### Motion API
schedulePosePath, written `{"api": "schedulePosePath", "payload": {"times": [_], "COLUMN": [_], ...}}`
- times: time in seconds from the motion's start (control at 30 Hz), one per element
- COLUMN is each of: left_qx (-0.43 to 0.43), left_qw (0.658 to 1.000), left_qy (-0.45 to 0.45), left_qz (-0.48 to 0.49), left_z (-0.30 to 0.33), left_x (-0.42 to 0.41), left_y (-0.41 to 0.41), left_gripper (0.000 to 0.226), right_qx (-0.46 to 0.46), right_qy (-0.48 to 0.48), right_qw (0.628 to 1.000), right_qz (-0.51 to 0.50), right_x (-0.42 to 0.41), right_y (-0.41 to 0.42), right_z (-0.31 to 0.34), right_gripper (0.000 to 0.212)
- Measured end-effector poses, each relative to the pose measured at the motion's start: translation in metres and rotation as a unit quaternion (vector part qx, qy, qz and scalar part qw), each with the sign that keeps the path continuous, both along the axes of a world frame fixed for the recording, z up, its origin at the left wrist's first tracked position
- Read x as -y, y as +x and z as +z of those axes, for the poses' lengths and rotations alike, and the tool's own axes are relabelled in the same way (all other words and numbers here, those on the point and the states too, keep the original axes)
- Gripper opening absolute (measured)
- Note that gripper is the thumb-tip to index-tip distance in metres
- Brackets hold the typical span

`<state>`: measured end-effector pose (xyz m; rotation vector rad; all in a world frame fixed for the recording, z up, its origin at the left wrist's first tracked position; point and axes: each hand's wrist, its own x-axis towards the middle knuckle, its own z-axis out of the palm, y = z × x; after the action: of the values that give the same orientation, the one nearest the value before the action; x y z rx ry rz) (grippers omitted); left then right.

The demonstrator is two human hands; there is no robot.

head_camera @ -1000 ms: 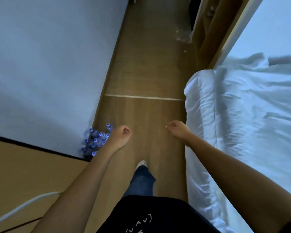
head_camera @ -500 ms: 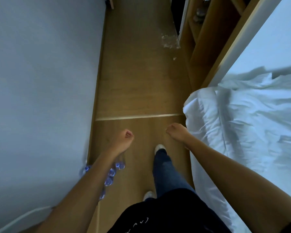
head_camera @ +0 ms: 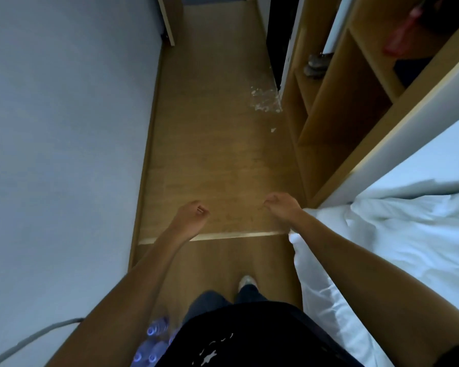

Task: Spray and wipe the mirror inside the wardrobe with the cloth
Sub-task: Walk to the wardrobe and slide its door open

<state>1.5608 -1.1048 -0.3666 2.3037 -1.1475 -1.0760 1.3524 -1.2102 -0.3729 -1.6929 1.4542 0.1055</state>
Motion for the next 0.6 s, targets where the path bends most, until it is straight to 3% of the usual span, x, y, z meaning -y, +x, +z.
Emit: {"api": "schedulePosePath", "payload": {"times": [0.3, 0.6], "left_qx": [-0.001, -0.011], "left_qw": [0.998, 0.997], "left_qy": [-0.007, -0.012], "left_qz": [-0.063, -0.081], "left_z": [-0.016, -0.036], "left_x": [0.139, 0.32], "left_y": [0.048, 0.143], "left_gripper": [0.02, 0.012], "right_qx": [0.004, 0.026], "right_qy": [0.022, 0.023], "right_qw": [0.997, 0.982], "right_qz": [-0.074, -0.183], "right_x": [0.12, 0.277], "right_y": [0.024, 0.108], "right_z": [-0.004, -0.013], "right_gripper": [0.033, 0.037]}}
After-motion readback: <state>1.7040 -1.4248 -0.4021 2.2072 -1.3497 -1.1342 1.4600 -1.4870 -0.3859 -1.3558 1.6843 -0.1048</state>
